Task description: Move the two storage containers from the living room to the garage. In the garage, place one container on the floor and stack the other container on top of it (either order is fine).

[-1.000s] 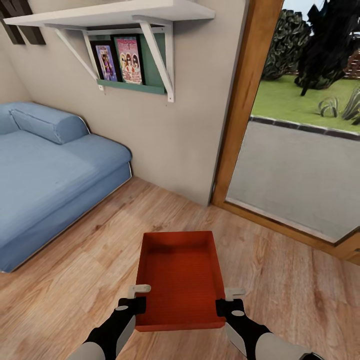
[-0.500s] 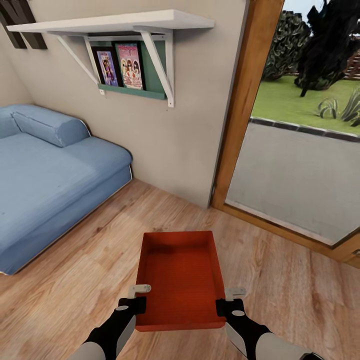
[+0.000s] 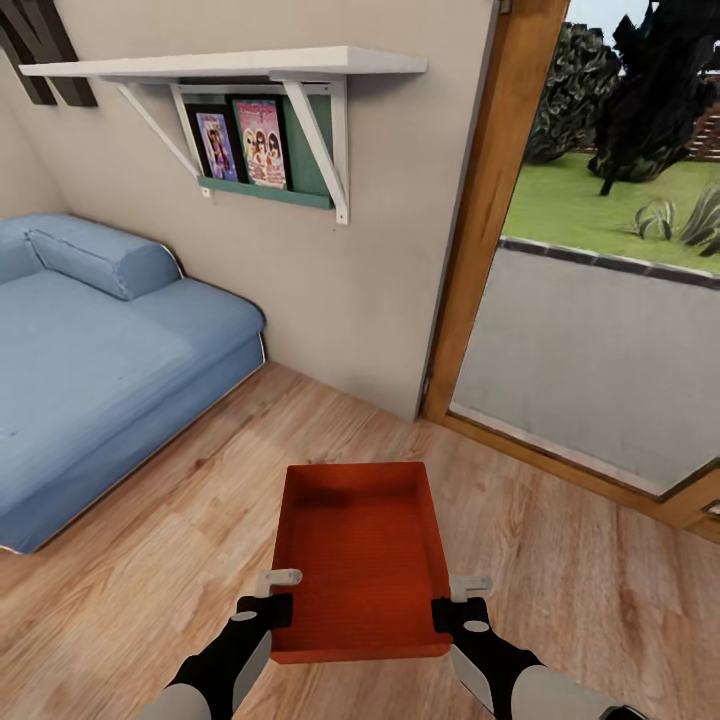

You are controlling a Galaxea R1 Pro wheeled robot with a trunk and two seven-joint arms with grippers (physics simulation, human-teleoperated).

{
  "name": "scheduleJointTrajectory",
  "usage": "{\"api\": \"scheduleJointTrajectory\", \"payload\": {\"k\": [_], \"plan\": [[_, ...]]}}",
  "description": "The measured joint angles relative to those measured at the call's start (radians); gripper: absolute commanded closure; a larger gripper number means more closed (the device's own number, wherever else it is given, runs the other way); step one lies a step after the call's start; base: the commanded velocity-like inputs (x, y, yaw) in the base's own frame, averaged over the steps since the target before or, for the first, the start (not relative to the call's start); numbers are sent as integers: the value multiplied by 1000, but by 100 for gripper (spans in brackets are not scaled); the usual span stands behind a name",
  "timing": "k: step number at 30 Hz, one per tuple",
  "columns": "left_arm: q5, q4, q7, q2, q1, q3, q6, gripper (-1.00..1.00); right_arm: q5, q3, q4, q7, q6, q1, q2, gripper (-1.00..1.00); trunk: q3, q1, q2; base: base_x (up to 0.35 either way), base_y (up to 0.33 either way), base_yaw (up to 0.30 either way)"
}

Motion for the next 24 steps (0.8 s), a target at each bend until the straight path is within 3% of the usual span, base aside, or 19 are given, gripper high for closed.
{"api": "scheduleJointTrajectory", "payload": {"k": [24], "plan": [[0,-1,-1,1,0,0,0,100,2,-2,-1,0,0,0,0,100,75,-92,168,0,0,0]]}}
